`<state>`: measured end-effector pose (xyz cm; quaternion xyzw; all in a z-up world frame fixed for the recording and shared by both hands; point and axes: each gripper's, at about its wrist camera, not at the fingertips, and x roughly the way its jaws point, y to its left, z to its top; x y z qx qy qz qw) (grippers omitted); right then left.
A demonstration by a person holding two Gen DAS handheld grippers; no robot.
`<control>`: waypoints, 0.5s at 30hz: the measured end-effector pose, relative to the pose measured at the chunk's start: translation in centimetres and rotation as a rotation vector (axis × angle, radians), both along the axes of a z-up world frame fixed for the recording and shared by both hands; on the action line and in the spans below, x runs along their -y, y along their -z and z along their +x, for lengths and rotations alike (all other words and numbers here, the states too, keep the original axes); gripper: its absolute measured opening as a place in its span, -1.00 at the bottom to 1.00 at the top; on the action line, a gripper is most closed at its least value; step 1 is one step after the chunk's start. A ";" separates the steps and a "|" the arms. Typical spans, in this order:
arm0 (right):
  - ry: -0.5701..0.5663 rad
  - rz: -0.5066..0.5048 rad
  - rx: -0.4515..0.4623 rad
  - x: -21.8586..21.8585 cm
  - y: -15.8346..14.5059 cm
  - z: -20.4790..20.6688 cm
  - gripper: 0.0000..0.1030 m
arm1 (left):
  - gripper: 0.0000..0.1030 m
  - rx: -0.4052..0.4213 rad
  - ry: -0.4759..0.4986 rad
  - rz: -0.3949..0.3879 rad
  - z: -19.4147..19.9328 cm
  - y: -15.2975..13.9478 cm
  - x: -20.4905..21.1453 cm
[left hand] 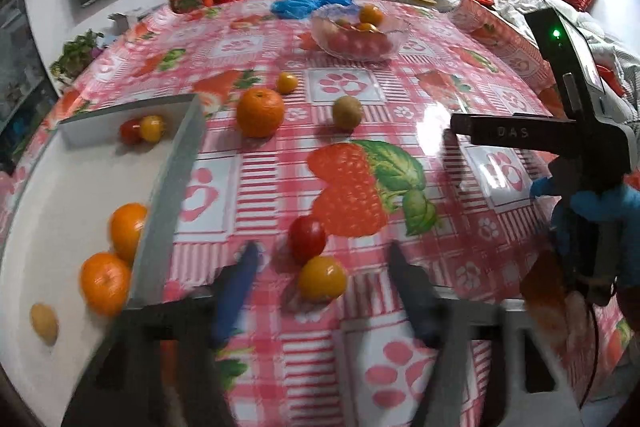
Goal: Organize fruits
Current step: 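Move the left gripper toward the red and yellow cherry tomatoes, then grasp the red cherry tomato with the left gripper while the right grasps a yellow one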
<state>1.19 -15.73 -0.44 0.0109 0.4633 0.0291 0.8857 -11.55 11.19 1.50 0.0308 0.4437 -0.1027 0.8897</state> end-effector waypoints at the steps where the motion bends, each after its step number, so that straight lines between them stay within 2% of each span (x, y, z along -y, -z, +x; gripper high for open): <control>1: -0.009 -0.007 -0.018 -0.1 -0.1 -0.1 1.00 | 0.54 0.022 -0.011 -0.007 -0.5 -0.3 -0.4; 5: -0.057 0.030 -0.003 -1.3 -1.2 -2.4 1.00 | 0.54 0.016 -0.030 -0.023 -1.6 -0.3 -1.4; 8: -0.193 0.098 0.022 -4.0 -2.6 -4.9 1.00 | 0.54 -0.007 -0.028 -0.013 -2.3 0.5 -1.7; 12: -0.358 0.140 0.012 -8.8 -3.3 -7.1 1.00 | 0.54 0.009 -0.011 0.073 -3.4 1.1 -1.7; 15: -0.421 0.135 -0.013 -11.8 -2.7 -7.8 0.92 | 0.54 0.014 -0.008 0.087 -4.1 0.8 -2.6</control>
